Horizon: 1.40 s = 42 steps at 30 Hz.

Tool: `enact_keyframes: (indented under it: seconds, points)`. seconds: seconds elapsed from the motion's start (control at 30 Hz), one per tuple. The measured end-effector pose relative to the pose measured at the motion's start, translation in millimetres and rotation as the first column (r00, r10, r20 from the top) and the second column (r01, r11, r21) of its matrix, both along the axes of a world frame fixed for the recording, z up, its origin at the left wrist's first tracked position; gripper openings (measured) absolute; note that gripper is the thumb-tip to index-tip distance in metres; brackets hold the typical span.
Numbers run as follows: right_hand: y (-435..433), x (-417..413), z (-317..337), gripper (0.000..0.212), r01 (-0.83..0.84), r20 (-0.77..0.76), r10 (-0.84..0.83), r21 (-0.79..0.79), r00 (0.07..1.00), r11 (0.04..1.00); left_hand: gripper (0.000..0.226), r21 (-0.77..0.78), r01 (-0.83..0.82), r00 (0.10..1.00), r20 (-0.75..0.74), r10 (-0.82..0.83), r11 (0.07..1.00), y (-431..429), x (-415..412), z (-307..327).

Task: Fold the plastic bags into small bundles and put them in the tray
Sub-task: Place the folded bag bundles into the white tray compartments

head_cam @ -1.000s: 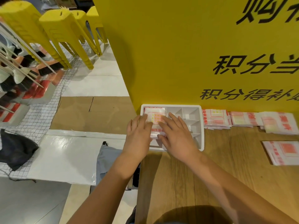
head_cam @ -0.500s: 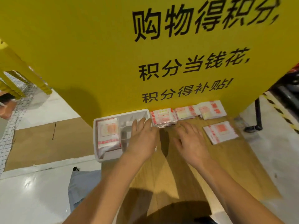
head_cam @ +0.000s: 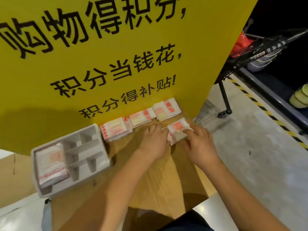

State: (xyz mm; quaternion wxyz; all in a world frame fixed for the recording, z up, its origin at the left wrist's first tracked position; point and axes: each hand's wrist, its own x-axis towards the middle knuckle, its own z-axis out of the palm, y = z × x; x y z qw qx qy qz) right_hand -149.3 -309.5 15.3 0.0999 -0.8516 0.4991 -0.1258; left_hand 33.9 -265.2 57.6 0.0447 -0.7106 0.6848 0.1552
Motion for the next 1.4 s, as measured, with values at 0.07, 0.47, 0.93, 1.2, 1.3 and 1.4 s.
enact_keyframes:
  seconds: [0.07, 0.47, 0.93, 1.2, 1.3, 1.4]
  points:
    - [-7.7, -8.5, -4.6, 0.032, 0.003, 0.026, -0.004, 0.006, 1.0, 1.0, 0.049, 0.008, -0.053, 0.994, -0.098, 0.054, 0.999, -17.5, -14.6, -9.3]
    - [-51.3, 16.4, -9.1, 0.035, -0.102, 0.154, 0.081, 0.133, 0.985, 0.986, 0.062, 0.084, -0.408, 0.851, -0.325, 0.412, 0.909, -20.9, -15.1, -34.1]
    - [-52.8, 114.2, -3.3, 0.037, -0.15, 0.291, 0.121, 0.079, 0.949, 0.985, 0.019, 0.241, -0.657, 0.504, -0.564, 0.654, 0.714, 96.0, 49.2, -17.8]
    - [-100.9, 104.5, -6.8, 0.088, 0.256, 0.004, -0.272, 0.323, 0.962, 0.911, 0.022, 0.286, -0.704, 0.304, -0.705, 0.64, 0.65, 113.6, 59.3, -4.2]
    - [-101.5, 101.8, -6.8, 0.099, 0.275, 0.004, -0.294, 0.343, 0.956, 0.898, 0.022, 0.287, -0.71, 0.28, -0.724, 0.631, 0.644, 117.3, 62.2, 1.8]
    - [-97.2, 96.3, -10.0, 0.085, 0.253, 0.123, -0.312, 0.349, 0.942, 0.902, 0.023, 0.284, -0.722, 0.265, -0.729, 0.631, 0.631, 121.6, 66.3, 7.3]
